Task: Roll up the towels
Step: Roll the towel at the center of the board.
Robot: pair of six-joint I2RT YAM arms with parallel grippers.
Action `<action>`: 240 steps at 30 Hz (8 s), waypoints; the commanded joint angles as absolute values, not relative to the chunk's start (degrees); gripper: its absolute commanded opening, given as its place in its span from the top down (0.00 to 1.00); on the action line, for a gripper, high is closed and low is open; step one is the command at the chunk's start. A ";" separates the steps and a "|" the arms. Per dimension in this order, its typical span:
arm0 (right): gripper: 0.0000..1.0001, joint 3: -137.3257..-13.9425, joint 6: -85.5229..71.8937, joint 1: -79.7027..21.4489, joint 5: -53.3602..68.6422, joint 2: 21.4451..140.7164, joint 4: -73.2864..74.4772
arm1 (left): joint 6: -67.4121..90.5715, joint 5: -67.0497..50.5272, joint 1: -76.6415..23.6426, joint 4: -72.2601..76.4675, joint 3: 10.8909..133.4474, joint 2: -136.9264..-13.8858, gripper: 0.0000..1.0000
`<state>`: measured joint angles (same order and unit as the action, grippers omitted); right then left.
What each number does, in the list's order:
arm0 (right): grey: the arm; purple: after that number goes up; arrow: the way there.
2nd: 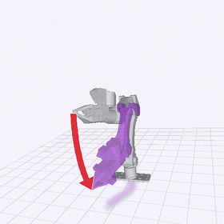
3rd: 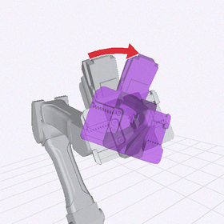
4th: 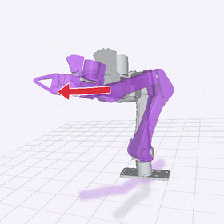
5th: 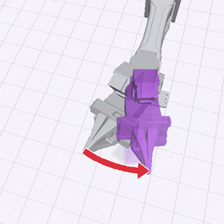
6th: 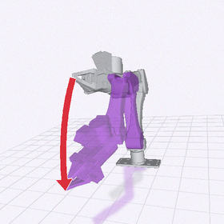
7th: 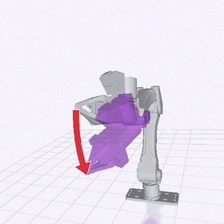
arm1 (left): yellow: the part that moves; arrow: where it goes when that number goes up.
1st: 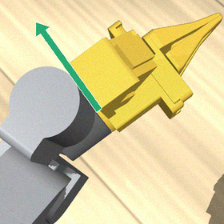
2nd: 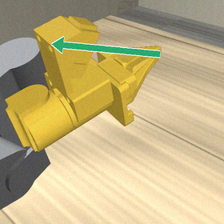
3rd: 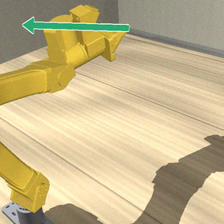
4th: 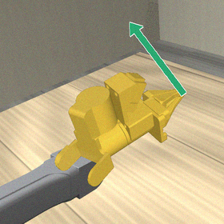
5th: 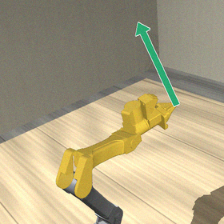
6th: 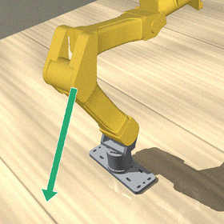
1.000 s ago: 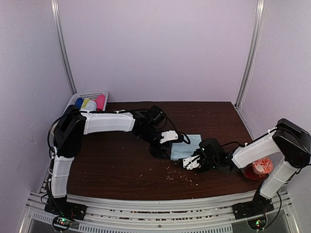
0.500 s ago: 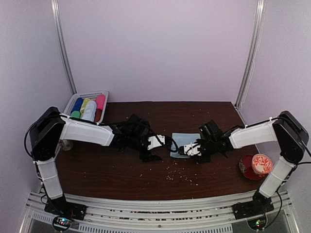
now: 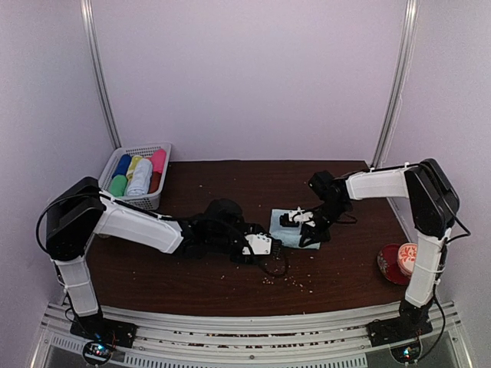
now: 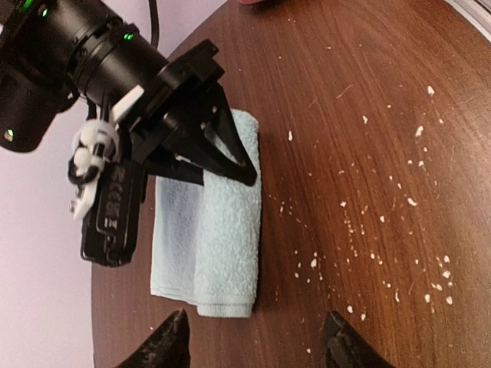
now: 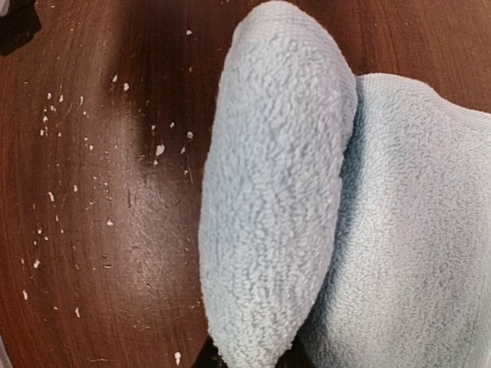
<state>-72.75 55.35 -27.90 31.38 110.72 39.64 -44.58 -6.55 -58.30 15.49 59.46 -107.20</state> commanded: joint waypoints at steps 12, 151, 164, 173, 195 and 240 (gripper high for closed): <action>0.77 -84.76 62.64 -26.85 39.27 126.53 72.12 | -51.62 0.21 -60.81 21.51 65.13 -116.58 0.47; 0.72 -18.08 65.95 -45.83 -13.85 91.20 -40.96 | -24.52 -32.58 -54.23 -35.16 114.82 -145.42 1.00; 0.92 -22.72 60.98 -44.36 -5.37 86.58 -23.40 | -22.19 -27.21 -52.92 -26.76 105.46 -132.08 0.44; 0.92 -29.71 58.19 -40.29 4.07 84.18 -6.57 | -21.68 -18.64 -52.91 -7.04 85.62 -117.09 0.14; 0.90 -66.76 55.96 -31.29 25.45 106.95 41.44 | -41.50 -7.32 -61.47 28.57 60.41 -112.68 0.19; 0.81 -90.14 61.63 -29.88 29.35 124.23 68.88 | -47.74 7.29 -62.84 15.66 76.39 -128.78 1.00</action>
<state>-91.94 61.39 -29.26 31.31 122.06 65.91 -48.99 7.68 -62.74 21.58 73.67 -126.82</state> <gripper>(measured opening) 0.156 0.060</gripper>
